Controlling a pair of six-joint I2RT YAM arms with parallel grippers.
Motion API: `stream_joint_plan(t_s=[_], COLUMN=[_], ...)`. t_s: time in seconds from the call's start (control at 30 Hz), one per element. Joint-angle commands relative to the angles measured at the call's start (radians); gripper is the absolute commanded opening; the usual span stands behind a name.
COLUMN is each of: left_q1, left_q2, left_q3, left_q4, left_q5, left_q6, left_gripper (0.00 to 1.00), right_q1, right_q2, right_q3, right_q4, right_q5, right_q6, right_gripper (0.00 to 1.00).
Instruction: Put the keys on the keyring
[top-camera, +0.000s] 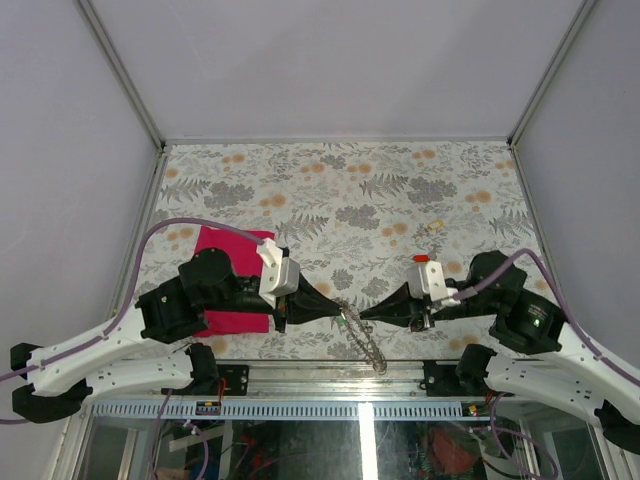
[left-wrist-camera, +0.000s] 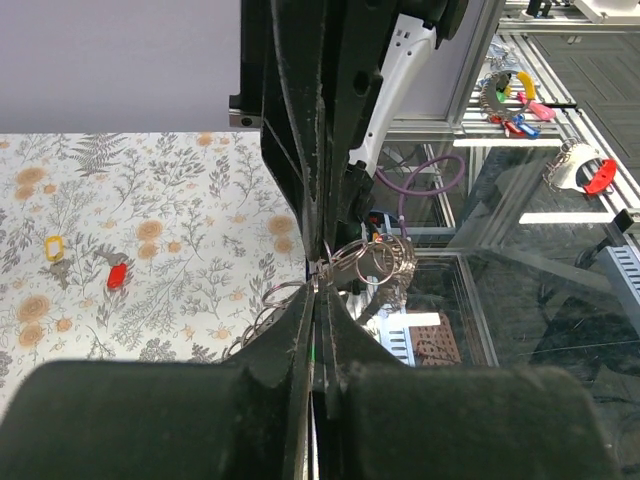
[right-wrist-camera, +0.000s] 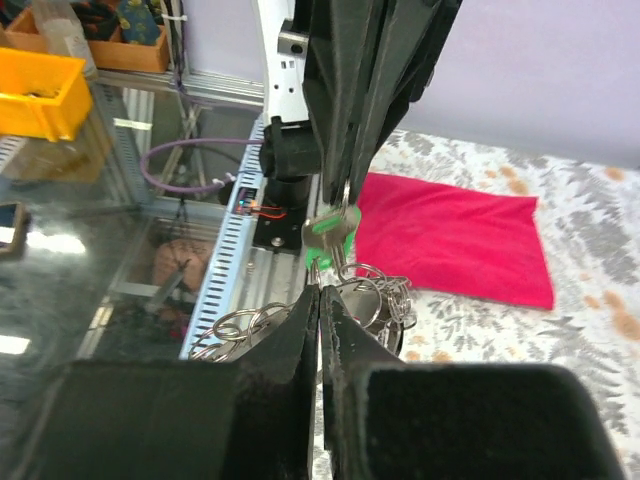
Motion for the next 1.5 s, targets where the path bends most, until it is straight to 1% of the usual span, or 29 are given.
stream_joint_plan(t_s=[0.0,0.17,0.4,0.47,0.57,0.7,0.87,1.47], left_q1=[-0.005,-0.006,-0.005,-0.006,-0.005,-0.005,-0.005,-0.006], left_q2=[0.004,0.013,0.032,0.039,0.043,0.046,0.047,0.059], left_q3=[0.053,0.068,0.088,0.092,0.098,0.097,0.098,0.108], left_q4=[0.001,-0.011,-0.021,-0.026,-0.03,-0.03,-0.03,-0.037], left_q5=[0.015,0.02,0.026,0.027,0.027,0.03,0.046,0.117], left_q6=[0.025,0.035,0.044,0.047,0.049,0.048,0.049,0.056], left_gripper=[0.0,0.0,0.0,0.0,0.0,0.0,0.0,0.0], right_q1=[0.006,0.006,0.007,0.006,0.006,0.006,0.007,0.006], right_q2=[-0.094,-0.099,-0.113,-0.107,-0.081,-0.035,-0.016,-0.001], right_q3=[-0.105,-0.11,-0.135,-0.128,-0.086,-0.022,-0.029,-0.013], right_q4=[0.273,0.248,0.282,0.283,0.267,0.237,0.298,0.276], right_q5=[0.001,-0.012,-0.022,-0.024,-0.032,-0.085,-0.133,-0.059], right_q6=[-0.125,-0.232,-0.251,-0.232,-0.141,-0.045,0.062,0.077], right_gripper=[0.0,0.0,0.0,0.0,0.0,0.0,0.0,0.0])
